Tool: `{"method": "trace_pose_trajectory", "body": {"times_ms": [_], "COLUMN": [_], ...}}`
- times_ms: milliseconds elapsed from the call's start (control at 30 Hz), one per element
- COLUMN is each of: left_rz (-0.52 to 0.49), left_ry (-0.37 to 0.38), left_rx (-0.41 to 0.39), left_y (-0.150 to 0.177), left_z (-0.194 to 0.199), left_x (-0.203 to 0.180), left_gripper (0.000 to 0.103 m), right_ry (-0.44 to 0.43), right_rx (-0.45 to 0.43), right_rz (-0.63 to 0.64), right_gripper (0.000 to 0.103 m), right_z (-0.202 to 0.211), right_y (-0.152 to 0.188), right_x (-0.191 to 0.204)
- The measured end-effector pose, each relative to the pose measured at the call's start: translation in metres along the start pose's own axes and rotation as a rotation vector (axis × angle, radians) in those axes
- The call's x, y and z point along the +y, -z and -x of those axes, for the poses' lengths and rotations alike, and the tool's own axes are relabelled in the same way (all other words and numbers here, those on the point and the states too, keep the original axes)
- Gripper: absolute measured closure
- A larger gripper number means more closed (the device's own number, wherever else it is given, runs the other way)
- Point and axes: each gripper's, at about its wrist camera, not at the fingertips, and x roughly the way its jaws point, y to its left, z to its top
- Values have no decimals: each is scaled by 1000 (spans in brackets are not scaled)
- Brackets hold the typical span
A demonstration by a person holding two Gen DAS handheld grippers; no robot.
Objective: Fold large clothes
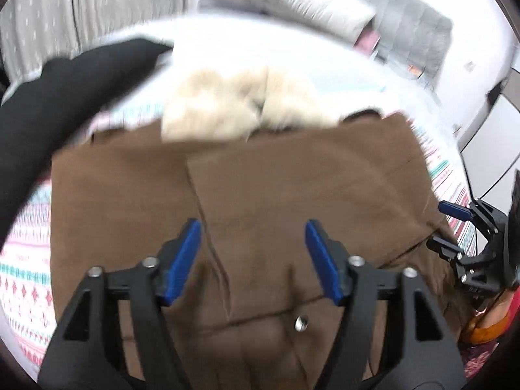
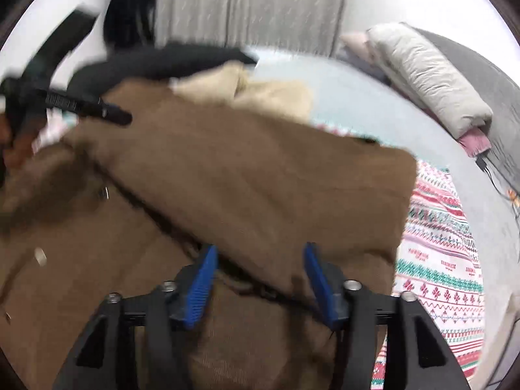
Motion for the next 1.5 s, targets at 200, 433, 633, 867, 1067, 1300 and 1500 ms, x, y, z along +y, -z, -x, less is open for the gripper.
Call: {"method": "trace_pose_trajectory", "body": {"times_ms": [200, 433, 633, 867, 1067, 1300, 1500], "left_rz": [-64, -81, 23, -20, -17, 53, 118], "left_ry": [-20, -65, -53, -132, -161, -222, -207], "left_rx": [111, 39, 135, 122, 158, 168, 191], "left_y": [18, 34, 24, 52, 104, 172, 213], "left_z": [-59, -71, -35, 33, 83, 127, 154], "left_x": [-3, -4, 7, 24, 42, 73, 99], "left_gripper": [34, 21, 18, 14, 14, 14, 14], "right_ry": [29, 24, 53, 91, 132, 147, 212], "right_rx": [30, 118, 150, 213, 176, 157, 194], "right_rz": [-176, -263, -326, -385, -366, -484, -480], "right_gripper": [42, 41, 33, 29, 22, 18, 18], "right_z": [-19, -47, -51, -16, 50, 94, 121], "right_y": [-1, 3, -2, -20, -5, 63, 117], "right_x": [-33, -44, -45, -26, 8, 38, 64]}}
